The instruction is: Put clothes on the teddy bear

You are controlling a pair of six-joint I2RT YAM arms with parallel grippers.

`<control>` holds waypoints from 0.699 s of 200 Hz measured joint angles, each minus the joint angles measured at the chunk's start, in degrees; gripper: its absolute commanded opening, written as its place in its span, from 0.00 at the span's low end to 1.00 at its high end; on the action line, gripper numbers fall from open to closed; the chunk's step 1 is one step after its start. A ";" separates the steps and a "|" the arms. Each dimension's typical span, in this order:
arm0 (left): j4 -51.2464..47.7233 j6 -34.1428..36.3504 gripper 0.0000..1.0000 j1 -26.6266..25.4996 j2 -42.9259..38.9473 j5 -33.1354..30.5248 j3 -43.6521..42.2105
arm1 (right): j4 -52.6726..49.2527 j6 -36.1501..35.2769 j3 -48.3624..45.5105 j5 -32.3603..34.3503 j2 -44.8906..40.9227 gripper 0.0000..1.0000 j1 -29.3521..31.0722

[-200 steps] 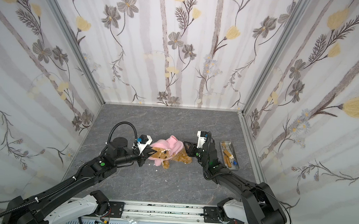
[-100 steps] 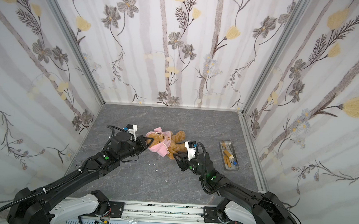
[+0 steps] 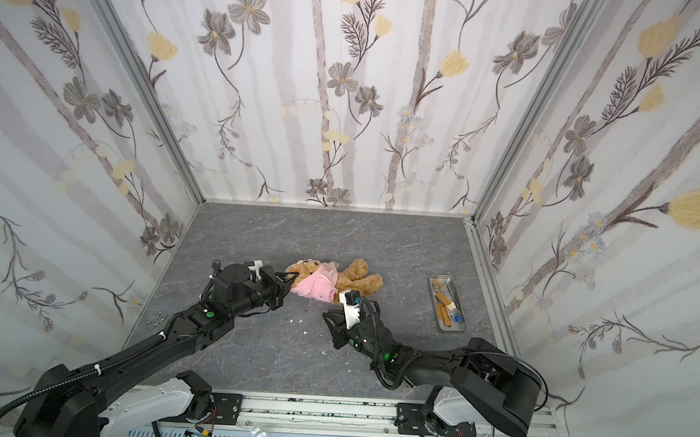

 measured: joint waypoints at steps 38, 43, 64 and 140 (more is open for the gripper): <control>0.76 -4.55 0.00 0.00 -1.22 -0.02 -1.18 | 8.04 -0.68 1.99 6.36 8.24 0.27 1.38; 0.92 -4.92 0.00 0.00 -1.33 -0.02 -1.31 | 9.22 -0.87 2.03 7.28 9.16 0.28 1.36; 0.96 -5.99 0.00 0.00 -1.64 -0.02 -1.79 | 14.10 -1.40 1.90 10.10 12.48 0.28 1.38; 3.10 -7.06 0.00 -0.02 -1.53 -0.02 -2.23 | 23.34 -2.73 3.82 12.63 17.88 0.26 1.36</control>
